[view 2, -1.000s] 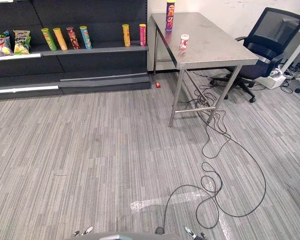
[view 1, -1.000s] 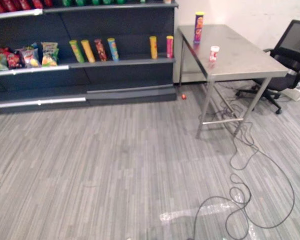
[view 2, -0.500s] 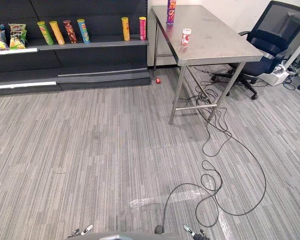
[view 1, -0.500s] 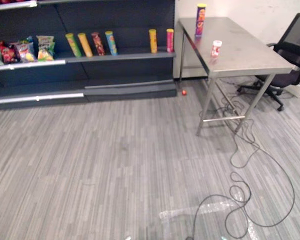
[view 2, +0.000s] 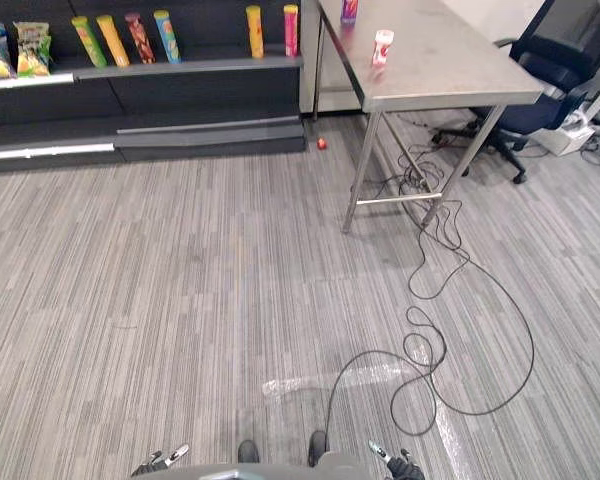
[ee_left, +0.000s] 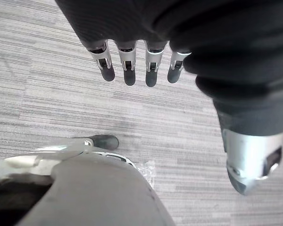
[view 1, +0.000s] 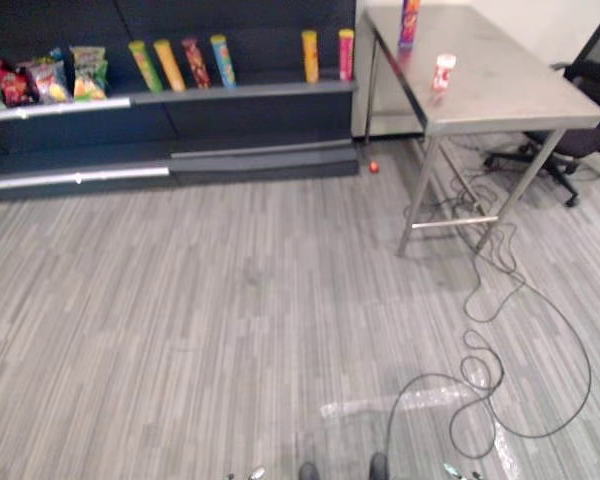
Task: Put the gum and the chips on the shelf.
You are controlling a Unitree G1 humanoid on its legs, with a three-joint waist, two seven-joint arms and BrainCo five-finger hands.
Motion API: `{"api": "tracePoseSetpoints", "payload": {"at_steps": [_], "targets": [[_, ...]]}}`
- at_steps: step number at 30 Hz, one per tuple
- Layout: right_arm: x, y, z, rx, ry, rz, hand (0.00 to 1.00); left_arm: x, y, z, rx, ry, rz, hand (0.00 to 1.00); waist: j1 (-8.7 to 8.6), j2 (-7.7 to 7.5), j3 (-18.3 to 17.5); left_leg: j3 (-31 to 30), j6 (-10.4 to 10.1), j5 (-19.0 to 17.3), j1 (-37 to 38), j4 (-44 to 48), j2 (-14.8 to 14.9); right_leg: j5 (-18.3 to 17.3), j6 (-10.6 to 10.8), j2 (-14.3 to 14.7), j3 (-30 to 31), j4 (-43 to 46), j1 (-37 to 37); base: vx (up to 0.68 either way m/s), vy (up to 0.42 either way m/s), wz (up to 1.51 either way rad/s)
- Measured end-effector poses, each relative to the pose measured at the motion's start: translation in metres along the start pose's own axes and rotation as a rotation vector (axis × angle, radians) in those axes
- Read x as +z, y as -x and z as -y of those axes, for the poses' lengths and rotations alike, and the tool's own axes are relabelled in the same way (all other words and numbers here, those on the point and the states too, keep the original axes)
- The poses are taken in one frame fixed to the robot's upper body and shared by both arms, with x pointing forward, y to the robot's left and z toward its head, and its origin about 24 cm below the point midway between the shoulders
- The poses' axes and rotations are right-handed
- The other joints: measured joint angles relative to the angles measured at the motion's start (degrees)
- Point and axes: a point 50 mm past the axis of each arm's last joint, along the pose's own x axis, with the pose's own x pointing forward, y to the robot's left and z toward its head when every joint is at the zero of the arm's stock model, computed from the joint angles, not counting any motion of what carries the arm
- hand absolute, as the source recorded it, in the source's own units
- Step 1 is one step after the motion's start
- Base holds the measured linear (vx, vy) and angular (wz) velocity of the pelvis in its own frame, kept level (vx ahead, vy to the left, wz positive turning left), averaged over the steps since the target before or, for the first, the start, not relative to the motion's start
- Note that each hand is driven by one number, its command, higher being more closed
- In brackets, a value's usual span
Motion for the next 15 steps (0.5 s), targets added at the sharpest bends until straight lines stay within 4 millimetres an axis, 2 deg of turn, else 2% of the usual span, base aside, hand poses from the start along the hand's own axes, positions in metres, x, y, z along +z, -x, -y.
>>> {"api": "tracePoseSetpoints", "payload": {"at_steps": [1, 2, 3, 4, 6, 7, 10, 11, 13, 15], "targets": [[0.0, 0.0, -0.001, 0.0, -0.002, 0.002, 0.0, 0.003, -0.001, 0.0, 0.002, 0.009, 0.007, 0.0, -0.01, -0.23, 0.65, -0.11, -1.12, -1.72, -1.48, 3.86, 0.21, -1.13, -0.02, -0.42, 0.01, 1.44, -0.28, 0.02, -0.039, 0.11], [0.001, 0.0, -0.001, 0.002, -0.003, 0.004, 0.0, 0.006, -0.001, -0.001, 0.008, 0.042, 0.021, 0.0, 0.11, -0.7, 1.37, 0.51, -2.02, -4.05, -4.59, 11.71, 0.72, -3.26, -0.52, -1.04, 0.01, 3.65, -0.93, 0.01, -0.042, 0.16], [0.002, 0.0, -0.002, 0.003, -0.007, 0.006, 0.0, 0.008, -0.001, -0.003, 0.012, 0.052, 0.027, 0.0, 0.12, -1.08, 1.78, 1.24, -2.22, -4.45, -6.36, 15.61, 0.9, -3.89, -0.62, -1.49, -0.09, 4.57, -0.9, -0.01, -0.099, 0.22], [-0.001, 0.0, -0.002, 0.002, -0.024, 0.0, 0.0, 0.013, -0.002, -0.004, 0.017, 0.091, 0.048, 0.0, 0.12, -1.83, 2.62, 1.81, -2.18, -4.41, -10.32, 25.01, 1.26, -5.14, -0.58, -2.48, -0.29, 6.19, -0.65, 0.0, -0.089, 0.19], [0.0, 0.0, -0.001, -0.003, -0.026, 0.001, 0.0, 0.014, -0.002, -0.003, 0.019, 0.156, 0.056, 0.0, 0.36, -1.33, 3.4, 0.94, -2.26, -5.21, -15.41, 36.3, 2.37, -6.69, -0.9, -2.96, -0.25, 7.49, 0.63, 0.08, -0.016, 0.1], [0.003, -0.001, 0.001, -0.006, -0.023, 0.01, 0.0, 0.012, -0.001, 0.0, 0.014, 0.161, 0.054, 0.0, 0.36, -0.4, 3.5, 0.99, -2.02, -7.61, -17.31, 37.05, 2.83, -7.31, -0.83, -3.36, -0.14, 7.56, 1.34, 0.13, 0.075, 0.01], [0.007, -0.002, 0.002, -0.008, -0.017, 0.018, 0.0, 0.013, -0.002, 0.0, 0.004, 0.162, 0.059, 0.0, 0.44, -0.32, 3.58, 1.01, -1.44, -7.68, -19.77, 31.96, 2.86, -8.12, 0.07, -4.71, 0.69, 7.74, 1.29, 0.12, 0.094, -0.11], [0.011, -0.003, 0.001, -0.007, -0.014, 0.026, 0.0, 0.013, -0.001, 0.0, 0.003, 0.168, 0.06, 0.0, 0.57, -0.31, 3.58, 0.89, -1.03, -6.4, -20.75, 26.97, 2.93, -8.75, 0.72, -5.57, 1.44, 7.88, 1.31, 0.28, 0.231, -0.23], [0.013, -0.003, 0.0, -0.005, -0.005, 0.036, 0.0, 0.01, -0.001, 0.005, 0.003, 0.202, 0.056, 0.0, 0.76, 0.07, 3.71, 0.84, -1.7, -2.08, -21.27, 17.8, 3.61, -9.85, 1.75, -6.7, 2.58, 7.96, 1.85, 0.28, 0.232, -0.3], [0.019, -0.004, 0.002, -0.017, 0.008, 0.057, 0.0, 0.007, 0.0, 0.006, 0.01, 0.231, 0.056, 0.0, 1.08, 1.67, 3.92, -1.0, -2.16, 0.38, -22.38, 11.59, 5.94, -12.26, 4.34, -7.01, 4.19, 7.87, 3.96, 0.4, 0.354, -0.39]]}}
